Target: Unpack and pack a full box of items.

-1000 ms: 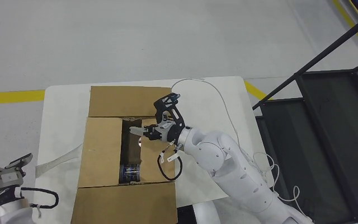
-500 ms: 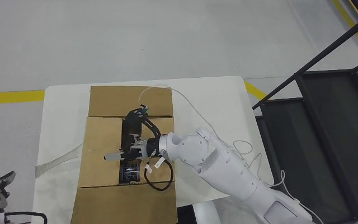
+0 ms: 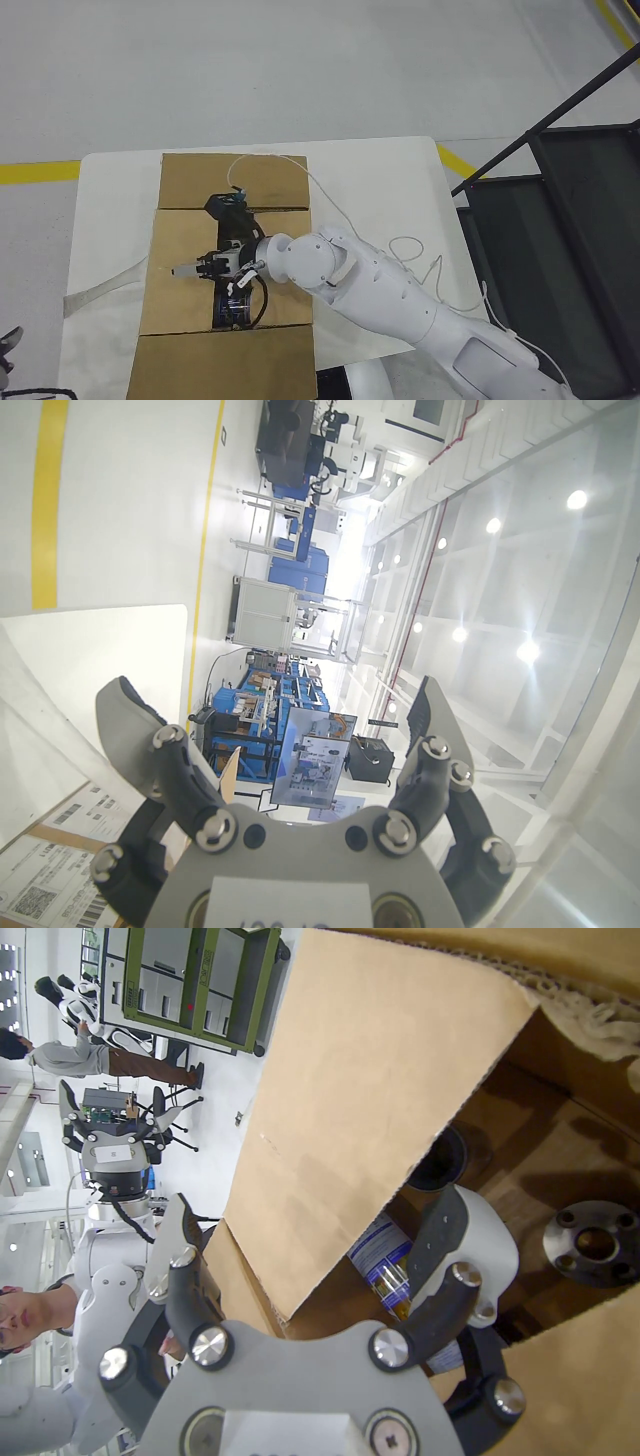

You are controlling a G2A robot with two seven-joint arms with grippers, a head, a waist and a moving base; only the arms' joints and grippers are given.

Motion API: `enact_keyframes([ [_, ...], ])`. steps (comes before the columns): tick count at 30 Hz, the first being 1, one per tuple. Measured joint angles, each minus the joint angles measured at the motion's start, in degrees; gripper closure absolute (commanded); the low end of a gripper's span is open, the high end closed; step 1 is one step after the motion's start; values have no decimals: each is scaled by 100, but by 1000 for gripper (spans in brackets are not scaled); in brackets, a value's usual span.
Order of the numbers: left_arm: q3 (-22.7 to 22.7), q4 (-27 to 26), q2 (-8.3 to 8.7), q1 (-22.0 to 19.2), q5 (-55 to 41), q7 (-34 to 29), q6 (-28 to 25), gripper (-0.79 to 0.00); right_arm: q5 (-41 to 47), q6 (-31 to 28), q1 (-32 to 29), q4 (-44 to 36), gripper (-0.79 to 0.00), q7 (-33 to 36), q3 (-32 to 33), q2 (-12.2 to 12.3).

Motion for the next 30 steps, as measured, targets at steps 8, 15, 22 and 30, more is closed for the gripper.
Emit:
enact_keyframes([
  [8, -10, -9, -185, 0, 73, -134, 87, -785, 1086, -822, -25, 360, -508, 134, 88, -110],
  [15, -10, -9, -182, 0, 71, -131, 87, -785, 1626, -1458, -127, 314, -385, 282, 350, -91],
  [22, -10, -9, -182, 0, 71, -131, 87, -785, 1818, -1670, -123, 39, -363, 445, 501, -69],
  [30, -10, -9, -182, 0, 71, -131, 87, -785, 2014, -1751, 160, -59, -339, 403, 287, -184],
])
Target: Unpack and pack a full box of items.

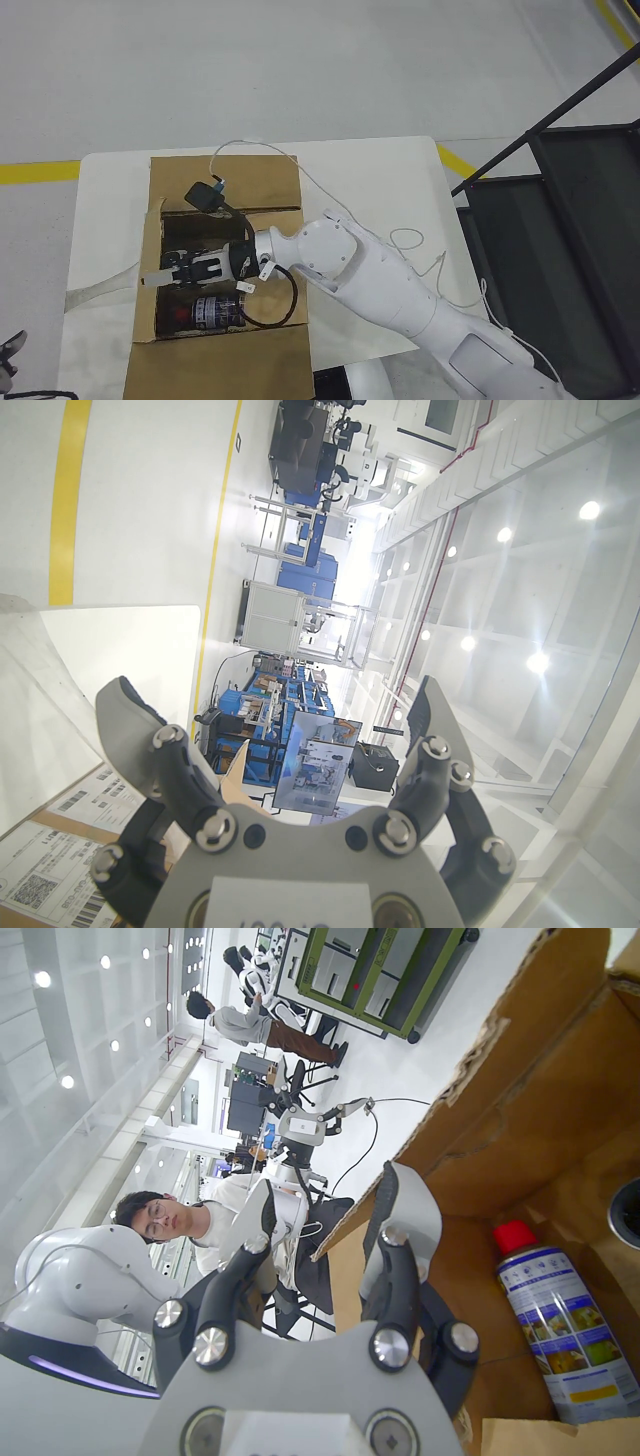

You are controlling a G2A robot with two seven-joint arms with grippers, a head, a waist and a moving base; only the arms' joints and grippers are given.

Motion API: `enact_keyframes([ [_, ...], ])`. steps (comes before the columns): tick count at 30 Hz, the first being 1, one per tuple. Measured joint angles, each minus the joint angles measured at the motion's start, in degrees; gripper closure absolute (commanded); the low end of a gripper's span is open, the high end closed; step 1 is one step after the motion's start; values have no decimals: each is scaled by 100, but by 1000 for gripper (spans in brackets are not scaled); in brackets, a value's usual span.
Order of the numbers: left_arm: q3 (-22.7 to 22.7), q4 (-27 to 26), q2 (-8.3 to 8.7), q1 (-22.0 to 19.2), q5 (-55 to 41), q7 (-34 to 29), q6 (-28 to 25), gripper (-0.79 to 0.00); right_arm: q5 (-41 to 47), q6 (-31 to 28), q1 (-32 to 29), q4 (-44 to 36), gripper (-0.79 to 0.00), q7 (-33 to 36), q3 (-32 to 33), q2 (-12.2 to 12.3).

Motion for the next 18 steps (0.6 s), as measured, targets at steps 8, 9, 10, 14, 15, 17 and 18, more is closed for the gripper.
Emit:
enact_keyframes([
  [8, 0, 0, 0, 0, 0, 0, 0, -785, -15, 14, 568, 399, -299, -350, -563, -289],
  [9, 0, 0, 0, 0, 0, 0, 0, -785, -2, 1, 623, 464, -286, -403, -628, -328],
  [10, 0, 0, 0, 0, 0, 0, 0, -785, 2, -18, 698, 562, -274, -467, -717, -382],
  [14, 0, 0, 0, 0, 0, 0, 0, -785, 86, -125, 906, 893, -240, -666, -987, -569],
  [15, 0, 0, 0, 0, 0, 0, 0, -785, 107, -152, 949, 966, -231, -707, -1040, -612],
  [17, 0, 0, 0, 0, 0, 0, 0, -785, 158, -206, 1047, 1132, -215, -803, -1154, -715],
  [18, 0, 0, 0, 0, 0, 0, 0, -785, 168, -222, 1088, 1204, -200, -845, -1202, -759],
])
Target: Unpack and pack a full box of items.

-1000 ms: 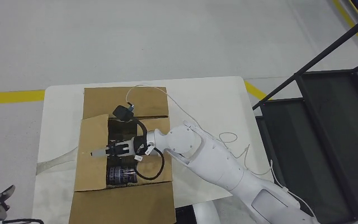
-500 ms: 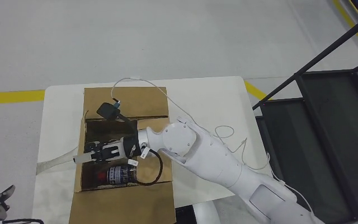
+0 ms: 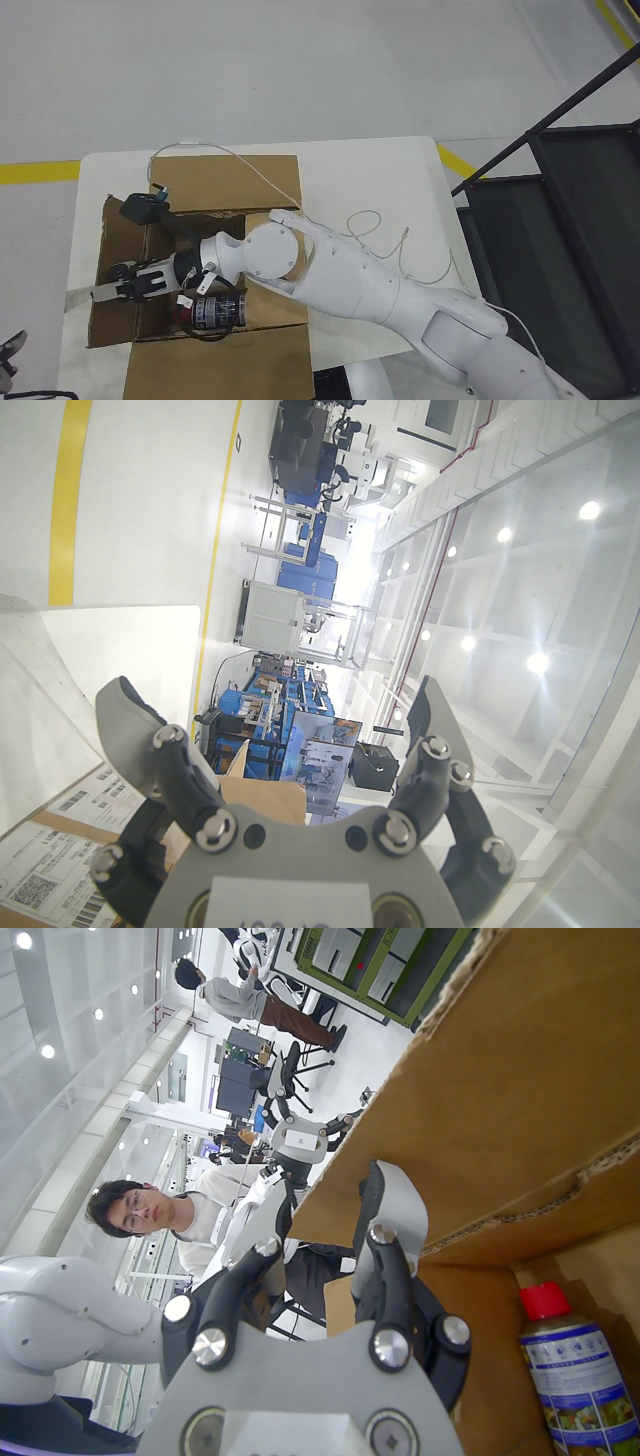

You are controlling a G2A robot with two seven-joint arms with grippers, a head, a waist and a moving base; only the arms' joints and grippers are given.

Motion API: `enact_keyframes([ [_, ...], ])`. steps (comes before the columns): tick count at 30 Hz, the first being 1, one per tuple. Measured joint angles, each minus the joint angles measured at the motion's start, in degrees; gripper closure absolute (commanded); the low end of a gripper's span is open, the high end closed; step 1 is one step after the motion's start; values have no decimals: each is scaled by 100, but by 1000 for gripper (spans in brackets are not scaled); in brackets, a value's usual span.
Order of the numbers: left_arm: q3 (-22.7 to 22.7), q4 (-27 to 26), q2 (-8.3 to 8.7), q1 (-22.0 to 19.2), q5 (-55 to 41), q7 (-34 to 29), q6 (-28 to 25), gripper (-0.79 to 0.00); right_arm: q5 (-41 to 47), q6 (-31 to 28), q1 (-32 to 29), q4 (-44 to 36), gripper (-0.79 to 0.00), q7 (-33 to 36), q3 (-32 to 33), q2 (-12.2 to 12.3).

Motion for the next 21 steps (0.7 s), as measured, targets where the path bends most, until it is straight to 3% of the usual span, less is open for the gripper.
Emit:
enact_keyframes([
  [4, 0, 0, 0, 0, 0, 0, 0, -785, -187, 146, 193, 328, 0, -326, -227, -203],
  [16, 0, 0, 0, 0, 0, 0, 0, -785, -1306, 1057, 574, 750, 0, -1205, -781, -725],
  [21, -6, 17, 4, -83, -78, -105, 30, -785, -1745, 1466, 687, 839, 0, -1127, -956, -890],
])
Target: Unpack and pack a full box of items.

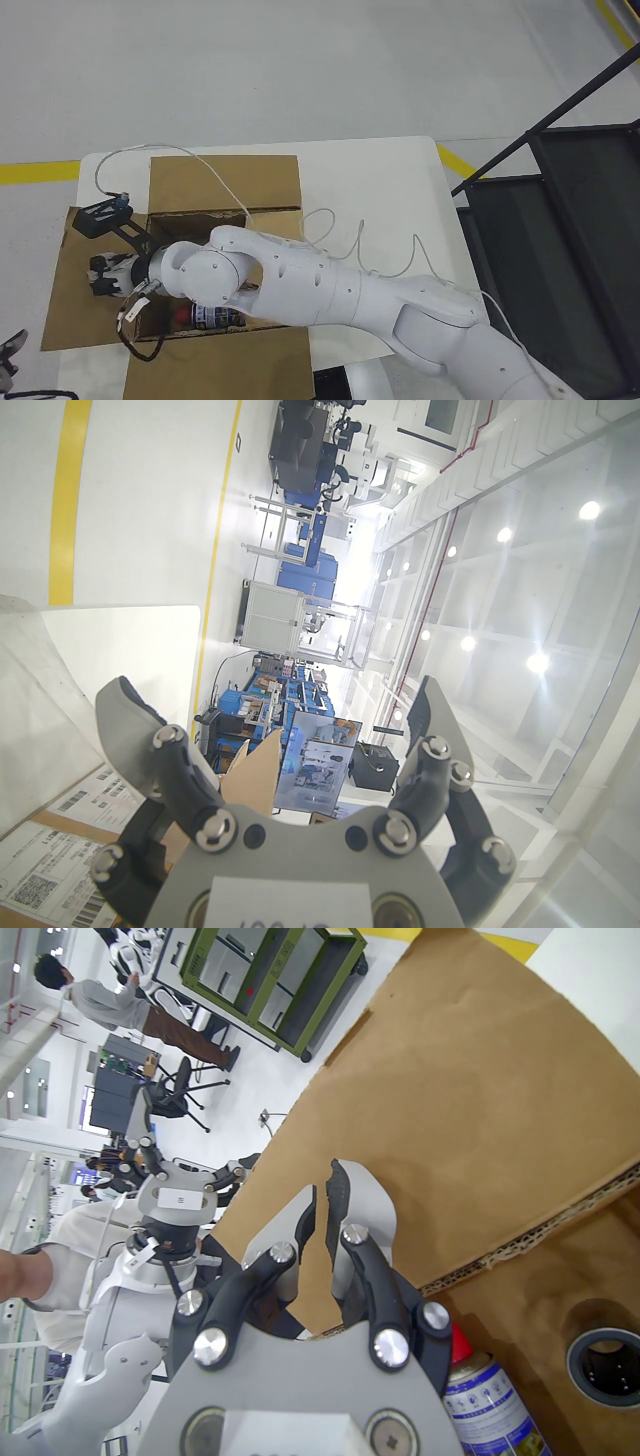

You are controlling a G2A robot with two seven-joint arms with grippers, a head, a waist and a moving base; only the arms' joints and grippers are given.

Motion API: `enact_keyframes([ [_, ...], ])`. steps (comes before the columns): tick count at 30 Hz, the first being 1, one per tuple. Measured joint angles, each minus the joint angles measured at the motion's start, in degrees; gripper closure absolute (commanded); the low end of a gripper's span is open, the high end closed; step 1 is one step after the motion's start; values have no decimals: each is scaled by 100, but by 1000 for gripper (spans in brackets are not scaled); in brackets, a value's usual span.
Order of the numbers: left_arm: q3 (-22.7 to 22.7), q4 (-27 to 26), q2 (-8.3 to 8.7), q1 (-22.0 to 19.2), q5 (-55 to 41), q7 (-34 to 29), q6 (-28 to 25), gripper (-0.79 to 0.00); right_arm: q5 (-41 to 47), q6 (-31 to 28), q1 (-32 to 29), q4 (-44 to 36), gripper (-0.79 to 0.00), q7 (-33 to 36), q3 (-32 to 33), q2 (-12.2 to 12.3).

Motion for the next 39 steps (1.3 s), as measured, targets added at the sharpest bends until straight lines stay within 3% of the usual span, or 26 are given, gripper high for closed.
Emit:
enact_keyframes([
  [13, -548, -140, -87, 83, -1599, -1095, -140, -785, -505, 162, 64, 373, 0, 97, -142, -425],
  [22, -558, -133, -91, 83, -1596, -1103, -145, -785, -1163, 315, 96, 580, 0, 150, -418, -743],
  [31, -558, -133, -91, 83, -1596, -1104, -145, -785, -1229, 471, 87, 1174, 0, 306, -365, -1090],
  [39, -558, -133, -91, 83, -1596, -1104, -145, -785, -1433, 588, 69, 1430, 0, 417, -290, -1254],
])
